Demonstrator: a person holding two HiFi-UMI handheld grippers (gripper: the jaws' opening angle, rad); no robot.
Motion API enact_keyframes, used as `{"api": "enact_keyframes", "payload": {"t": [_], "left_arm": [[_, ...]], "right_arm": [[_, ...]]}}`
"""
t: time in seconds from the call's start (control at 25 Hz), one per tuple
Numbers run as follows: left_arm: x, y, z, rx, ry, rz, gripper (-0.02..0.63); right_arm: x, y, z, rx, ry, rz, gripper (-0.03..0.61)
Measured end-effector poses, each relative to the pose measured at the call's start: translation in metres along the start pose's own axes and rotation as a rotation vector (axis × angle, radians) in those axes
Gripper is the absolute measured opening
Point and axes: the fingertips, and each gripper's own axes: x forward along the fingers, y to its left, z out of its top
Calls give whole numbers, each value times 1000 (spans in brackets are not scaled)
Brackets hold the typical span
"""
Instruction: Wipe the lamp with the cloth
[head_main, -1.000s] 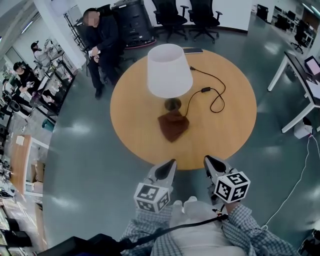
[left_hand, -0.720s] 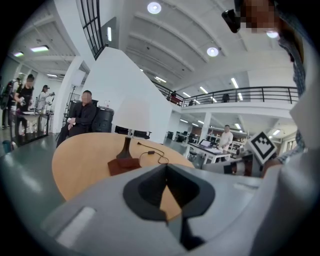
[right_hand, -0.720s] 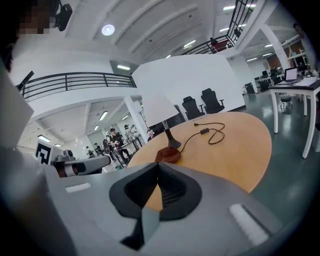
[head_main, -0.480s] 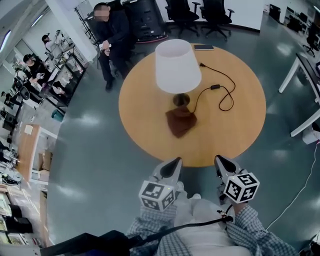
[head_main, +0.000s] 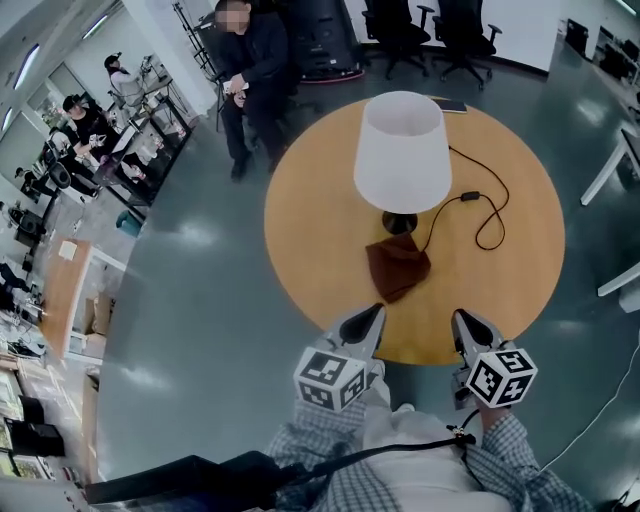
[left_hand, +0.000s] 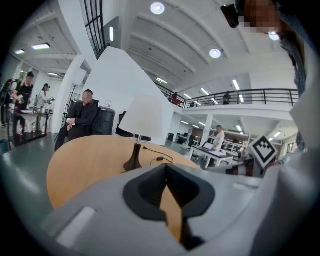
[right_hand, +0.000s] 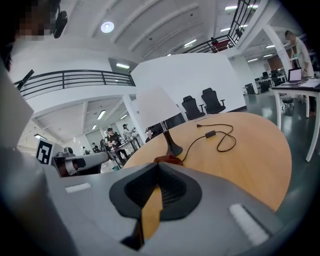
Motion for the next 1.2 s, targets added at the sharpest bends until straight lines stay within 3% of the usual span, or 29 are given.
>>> {"api": "enact_keyframes", "payload": {"t": [0.2,0.52,0.72,0.88,0.92,1.0,1.12,1.2], "left_arm": [[30,38,21,-3,5,-76,3],[69,75,33,-56,27,-143,3],[94,81,24,-191,46,-220,3],[110,93,37,-313,-33,-253,3],[110,98,48,-290,-67,-237,3],[104,110,80,-153,-123,-209,37],[92,114,143,189,-130,-214,97],[90,99,178,407,-80,-271,128]], "right_arm": [[43,-3,29,-5,-36,-43,3],[71,-13,42,-5,-31,-135,3],[80,-24,41,5,1,-160,3],[91,-32,50,-15,14,-140,3],[91,-34,52,-22,19,-136,3],[92,-40,57,-32,23,-129,3],[100,-48,64,-37,28,-107,3],[105,-54,64,-45,40,-90,3]]}}
